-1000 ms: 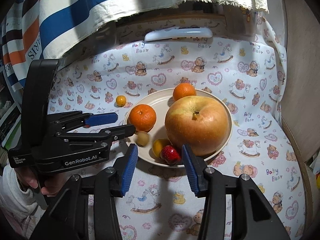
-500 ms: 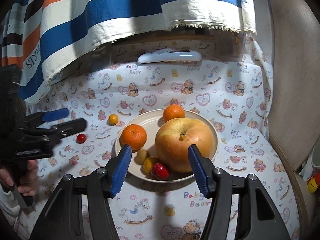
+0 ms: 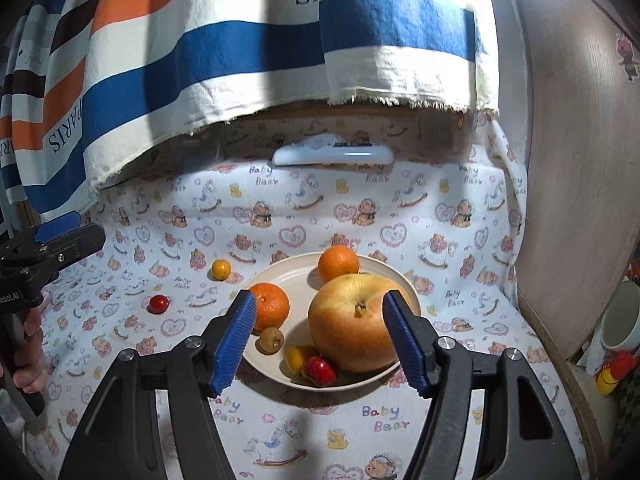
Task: Organize fruits
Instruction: 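Withdraw both open grippers from the plate toward the remaining fruits, then close right gripper on the red cherry tomato while left tool approaches the yellow fruit, then grasp the small yellow-orange fruit with left gripper while right gripper lifts the tomato, then carry the yellow fruit with left gripper while right gripper carries the tomato toward the plate, then lower the yellow fruit onto the plate and open left gripper, then lower the cherry tomato onto the plate and open right gripper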
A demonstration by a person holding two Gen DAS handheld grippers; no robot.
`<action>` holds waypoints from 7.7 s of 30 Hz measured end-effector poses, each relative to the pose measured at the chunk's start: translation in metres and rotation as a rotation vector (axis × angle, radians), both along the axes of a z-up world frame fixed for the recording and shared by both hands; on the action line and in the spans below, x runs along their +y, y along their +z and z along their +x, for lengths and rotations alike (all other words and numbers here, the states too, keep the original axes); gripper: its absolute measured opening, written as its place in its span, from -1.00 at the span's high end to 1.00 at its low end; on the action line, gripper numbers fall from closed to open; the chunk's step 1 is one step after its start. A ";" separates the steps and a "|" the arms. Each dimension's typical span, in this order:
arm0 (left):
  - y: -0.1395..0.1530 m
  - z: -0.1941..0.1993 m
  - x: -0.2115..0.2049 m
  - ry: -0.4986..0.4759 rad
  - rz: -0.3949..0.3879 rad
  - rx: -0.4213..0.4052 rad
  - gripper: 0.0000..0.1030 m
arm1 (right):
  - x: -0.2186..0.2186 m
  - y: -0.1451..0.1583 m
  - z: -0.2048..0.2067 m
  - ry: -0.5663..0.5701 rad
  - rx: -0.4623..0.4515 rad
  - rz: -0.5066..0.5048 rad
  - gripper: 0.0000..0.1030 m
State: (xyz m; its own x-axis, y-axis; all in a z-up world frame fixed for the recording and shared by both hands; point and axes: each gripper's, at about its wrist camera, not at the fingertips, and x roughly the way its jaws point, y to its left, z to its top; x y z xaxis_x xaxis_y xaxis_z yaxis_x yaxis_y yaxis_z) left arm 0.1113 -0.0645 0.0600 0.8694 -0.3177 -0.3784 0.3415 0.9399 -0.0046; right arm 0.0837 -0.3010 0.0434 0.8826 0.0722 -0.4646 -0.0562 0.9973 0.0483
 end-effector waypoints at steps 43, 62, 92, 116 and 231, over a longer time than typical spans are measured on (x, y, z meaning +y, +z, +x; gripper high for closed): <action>-0.031 0.026 0.118 0.273 -0.060 0.133 -0.98 | 0.107 -0.013 0.052 0.138 0.104 -0.019 -0.97; -0.027 0.034 0.160 0.403 -0.133 0.168 -0.98 | 0.186 -0.064 0.123 0.276 0.330 -0.035 -0.64; -0.018 0.026 0.146 0.366 -0.085 0.132 -0.98 | 0.169 -0.057 0.120 0.268 0.309 -0.050 0.41; -0.060 0.107 -0.010 0.058 0.025 0.404 -0.36 | 0.014 0.004 0.046 -0.056 0.003 -0.056 0.41; -0.038 0.035 0.002 0.102 -0.027 0.113 -0.98 | 0.028 -0.048 0.045 0.190 0.225 0.079 0.41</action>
State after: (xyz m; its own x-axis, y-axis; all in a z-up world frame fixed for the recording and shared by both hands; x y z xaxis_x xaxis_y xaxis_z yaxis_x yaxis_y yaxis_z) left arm 0.1462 -0.0629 0.0223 0.8497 -0.2416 -0.4686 0.2406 0.9686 -0.0631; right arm 0.1291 -0.2734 -0.0048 0.7256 0.2698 -0.6330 -0.2206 0.9626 0.1574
